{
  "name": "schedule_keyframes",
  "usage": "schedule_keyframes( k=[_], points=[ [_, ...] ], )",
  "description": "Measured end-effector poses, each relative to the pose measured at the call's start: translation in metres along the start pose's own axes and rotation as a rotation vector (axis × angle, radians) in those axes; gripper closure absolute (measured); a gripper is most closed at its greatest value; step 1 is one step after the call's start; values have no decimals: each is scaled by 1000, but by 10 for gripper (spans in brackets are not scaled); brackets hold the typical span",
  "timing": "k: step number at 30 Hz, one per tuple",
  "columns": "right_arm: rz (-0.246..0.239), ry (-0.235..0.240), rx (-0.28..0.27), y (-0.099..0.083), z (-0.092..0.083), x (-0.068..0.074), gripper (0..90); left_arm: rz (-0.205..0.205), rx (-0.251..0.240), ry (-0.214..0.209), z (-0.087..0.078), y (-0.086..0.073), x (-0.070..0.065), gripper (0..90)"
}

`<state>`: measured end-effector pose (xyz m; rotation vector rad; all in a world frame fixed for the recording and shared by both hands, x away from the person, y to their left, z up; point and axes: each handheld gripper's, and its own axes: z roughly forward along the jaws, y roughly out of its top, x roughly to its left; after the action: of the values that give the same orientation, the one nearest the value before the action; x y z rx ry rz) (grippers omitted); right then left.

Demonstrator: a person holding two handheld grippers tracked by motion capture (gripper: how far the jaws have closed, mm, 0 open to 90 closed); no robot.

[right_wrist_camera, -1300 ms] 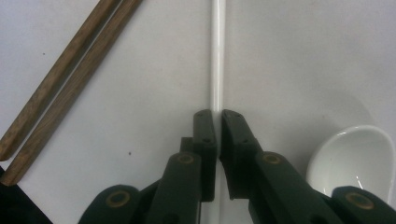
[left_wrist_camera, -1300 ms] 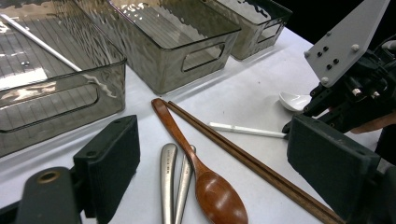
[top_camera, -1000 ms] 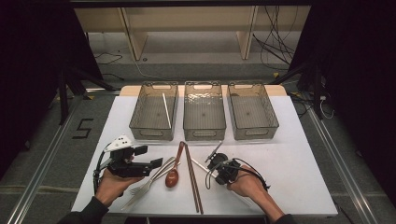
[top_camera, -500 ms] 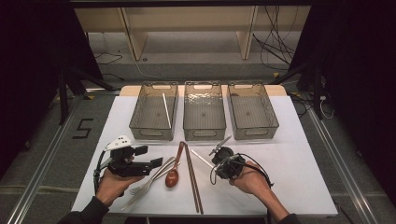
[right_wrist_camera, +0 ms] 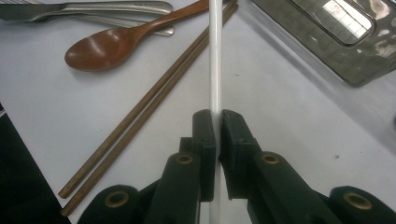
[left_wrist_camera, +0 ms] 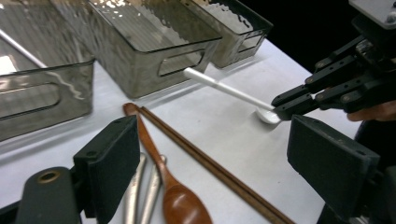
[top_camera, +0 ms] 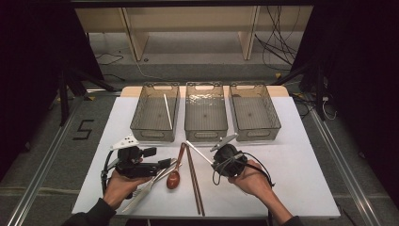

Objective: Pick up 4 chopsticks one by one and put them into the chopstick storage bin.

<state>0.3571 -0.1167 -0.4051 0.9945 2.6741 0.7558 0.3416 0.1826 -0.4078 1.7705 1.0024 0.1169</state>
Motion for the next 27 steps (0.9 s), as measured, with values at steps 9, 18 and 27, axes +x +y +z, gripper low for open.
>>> schedule_keyframes(
  k=[9, 18, 27],
  points=[
    [13, 22, -84, 5, -10, 1, 855, -51, -10, -42, 16, 7, -8, 168],
    [32, 26, -152, 9, -16, 1, 854, -114, -13, -57, 29, 13, -8, 170],
    [20, 37, -209, 14, -18, 7, 855, -151, -26, -76, 40, 21, -12, 179]
  ],
)
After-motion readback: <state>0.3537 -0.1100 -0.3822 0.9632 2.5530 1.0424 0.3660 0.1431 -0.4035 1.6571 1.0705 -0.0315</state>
